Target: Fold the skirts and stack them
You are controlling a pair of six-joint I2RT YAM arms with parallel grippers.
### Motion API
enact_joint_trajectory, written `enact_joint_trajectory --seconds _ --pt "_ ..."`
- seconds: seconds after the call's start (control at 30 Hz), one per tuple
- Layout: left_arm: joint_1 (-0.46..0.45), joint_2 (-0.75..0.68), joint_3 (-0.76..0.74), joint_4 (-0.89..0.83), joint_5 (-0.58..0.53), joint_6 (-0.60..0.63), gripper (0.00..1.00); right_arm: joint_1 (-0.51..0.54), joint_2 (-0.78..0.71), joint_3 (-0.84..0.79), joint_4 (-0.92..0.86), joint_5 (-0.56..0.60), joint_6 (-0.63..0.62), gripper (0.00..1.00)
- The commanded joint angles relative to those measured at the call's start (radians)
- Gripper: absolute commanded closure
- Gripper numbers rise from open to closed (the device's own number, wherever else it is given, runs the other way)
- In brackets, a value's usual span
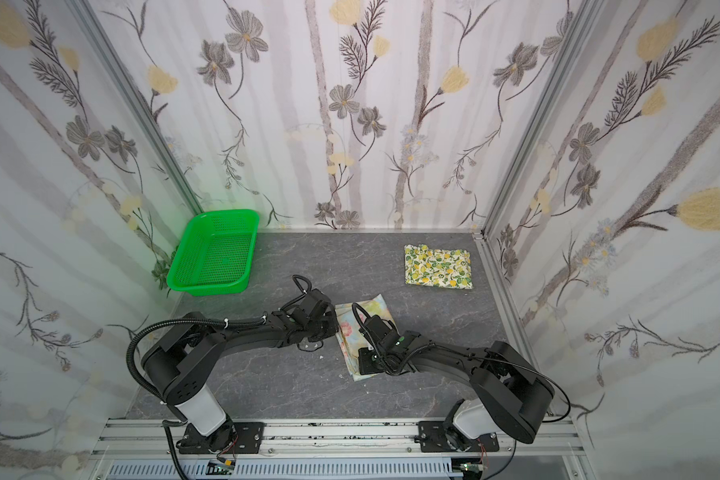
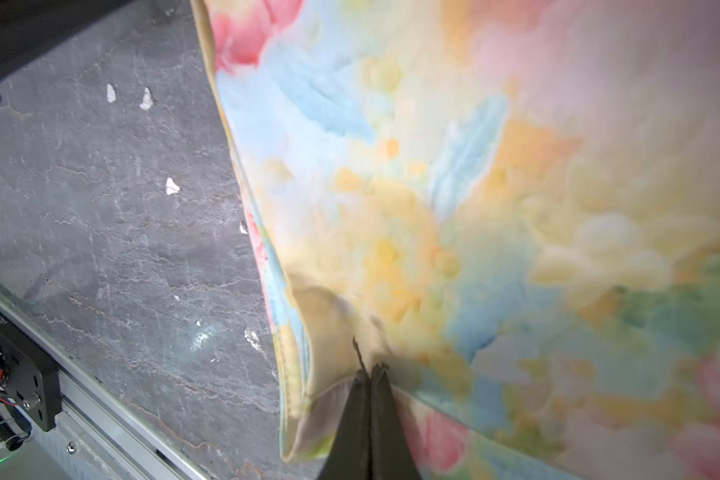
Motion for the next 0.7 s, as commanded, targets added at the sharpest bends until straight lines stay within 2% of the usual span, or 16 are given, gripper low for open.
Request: enact_joint_trajectory --seconds 0.0,0.1,0.2,0.23,0.3,0.4,0.53,0.67 --pt "0.005 0.007 0.013 0.003 -0.042 0.011 1.00 0.004 0.040 -0.025 0.091 -0.009 0.038 0.97" --pt "0.011 0.009 0.015 0.003 -0.046 0.017 1.00 0.006 0.061 -0.030 0.105 -0.009 0.042 0.99" --pt "0.021 -0.007 0.009 0.003 -0.040 0.020 0.93 0.007 0.059 -0.038 0.120 -0.009 0.046 0.99" --pt "0.024 -0.016 0.003 0.003 -0.037 0.020 0.86 0.007 0.057 -0.039 0.120 -0.007 0.047 0.99" --pt "0.034 -0.041 -0.014 0.003 -0.026 0.009 0.58 0.007 0.054 -0.042 0.120 -0.007 0.047 0.99" --pt "0.051 -0.087 -0.033 0.003 -0.026 0.005 0.42 0.007 0.052 -0.047 0.130 -0.008 0.049 0.99" --pt "0.060 -0.121 -0.021 0.004 -0.021 0.020 0.39 0.007 0.061 -0.045 0.142 -0.020 0.051 0.99" --pt "0.060 -0.082 0.029 0.006 0.002 0.039 0.41 0.007 0.071 -0.045 0.149 -0.026 0.047 1.00"
